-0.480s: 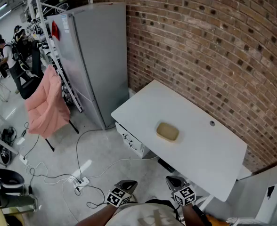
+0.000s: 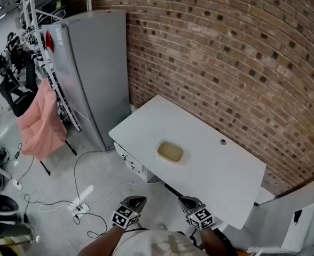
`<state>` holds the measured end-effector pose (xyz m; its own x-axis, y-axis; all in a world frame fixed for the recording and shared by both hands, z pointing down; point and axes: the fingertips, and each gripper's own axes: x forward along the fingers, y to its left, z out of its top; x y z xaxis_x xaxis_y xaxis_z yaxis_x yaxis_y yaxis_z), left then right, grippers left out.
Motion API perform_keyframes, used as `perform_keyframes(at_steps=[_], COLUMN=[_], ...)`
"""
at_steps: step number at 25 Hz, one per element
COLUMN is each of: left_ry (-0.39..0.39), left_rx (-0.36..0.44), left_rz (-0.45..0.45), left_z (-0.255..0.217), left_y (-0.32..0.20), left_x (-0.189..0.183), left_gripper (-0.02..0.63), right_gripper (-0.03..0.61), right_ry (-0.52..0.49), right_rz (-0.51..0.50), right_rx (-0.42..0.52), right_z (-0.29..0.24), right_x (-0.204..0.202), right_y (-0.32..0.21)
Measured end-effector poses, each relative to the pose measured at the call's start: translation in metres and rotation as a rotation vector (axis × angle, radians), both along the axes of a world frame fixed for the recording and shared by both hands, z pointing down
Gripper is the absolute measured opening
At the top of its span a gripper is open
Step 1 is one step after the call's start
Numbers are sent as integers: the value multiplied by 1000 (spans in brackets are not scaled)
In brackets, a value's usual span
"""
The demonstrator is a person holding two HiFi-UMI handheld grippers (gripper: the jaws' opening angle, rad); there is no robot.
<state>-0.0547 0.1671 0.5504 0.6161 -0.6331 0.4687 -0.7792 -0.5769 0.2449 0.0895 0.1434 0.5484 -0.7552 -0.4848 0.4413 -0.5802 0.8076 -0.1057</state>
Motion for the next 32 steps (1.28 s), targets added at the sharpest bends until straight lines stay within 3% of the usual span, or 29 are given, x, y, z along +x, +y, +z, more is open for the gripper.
perform_keyframes(at_steps=[13, 25, 32], left_ry=[4, 37, 43], left_rx=[22, -10, -50], left_rz=[-8, 53, 77], left_z=[-13, 12, 29], left_y=[17, 37, 28], left_x=[-24, -69, -68], left_gripper=[5, 5, 5], right_gripper=[8, 8, 9], right_ry=[-45, -32, 4], right_rz=[70, 235, 325], right_rx=[23, -17, -44], right_z=[-16, -2, 13], right_x=[-1, -30, -17], right_y=[-6, 11, -4])
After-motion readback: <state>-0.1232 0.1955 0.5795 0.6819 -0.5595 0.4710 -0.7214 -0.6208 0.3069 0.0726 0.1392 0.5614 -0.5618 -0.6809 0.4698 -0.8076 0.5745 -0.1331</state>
